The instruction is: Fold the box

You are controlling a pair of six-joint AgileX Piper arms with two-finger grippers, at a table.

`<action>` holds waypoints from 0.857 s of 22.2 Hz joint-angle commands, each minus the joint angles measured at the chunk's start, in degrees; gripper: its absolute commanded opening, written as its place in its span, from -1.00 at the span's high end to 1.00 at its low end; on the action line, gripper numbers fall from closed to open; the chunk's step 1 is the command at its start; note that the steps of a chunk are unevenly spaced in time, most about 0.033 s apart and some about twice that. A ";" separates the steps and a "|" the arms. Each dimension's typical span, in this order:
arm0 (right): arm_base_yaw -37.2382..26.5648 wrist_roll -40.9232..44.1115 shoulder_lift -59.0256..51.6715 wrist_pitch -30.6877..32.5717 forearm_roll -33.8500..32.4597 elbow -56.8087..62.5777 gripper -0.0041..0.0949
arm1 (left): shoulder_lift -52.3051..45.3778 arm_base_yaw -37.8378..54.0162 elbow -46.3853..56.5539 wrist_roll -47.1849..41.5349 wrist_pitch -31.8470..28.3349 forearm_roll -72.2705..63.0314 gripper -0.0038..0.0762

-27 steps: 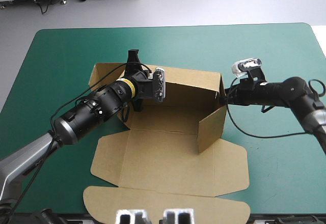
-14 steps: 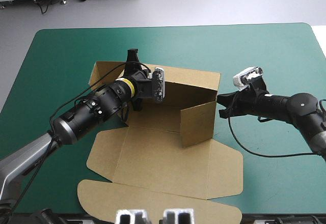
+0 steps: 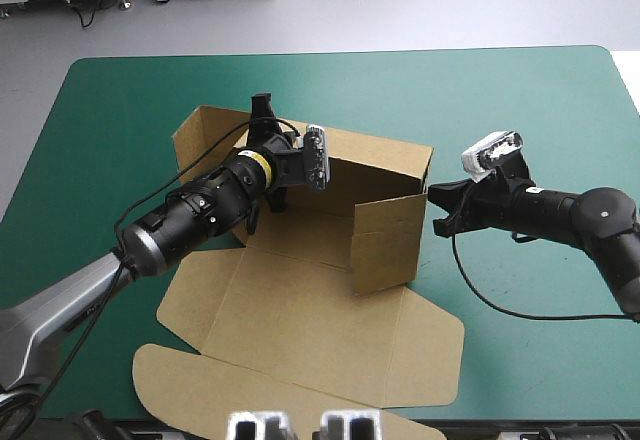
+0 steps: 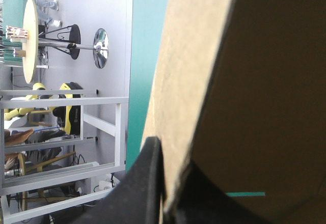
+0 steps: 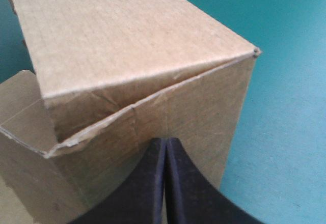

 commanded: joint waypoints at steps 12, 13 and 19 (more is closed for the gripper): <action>-0.20 7.85 -0.72 -6.62 -7.20 -7.64 0.96 | -1.11 -6.63 -1.14 -30.82 9.57 23.26 0.93; -0.20 9.98 -1.15 -7.10 -7.57 -9.34 0.96 | -1.11 -6.63 -1.14 -32.08 10.44 24.05 0.93; -0.20 28.12 -0.04 -8.00 -22.63 -25.12 0.96 | -1.11 -6.51 -1.52 -34.57 13.37 25.31 0.93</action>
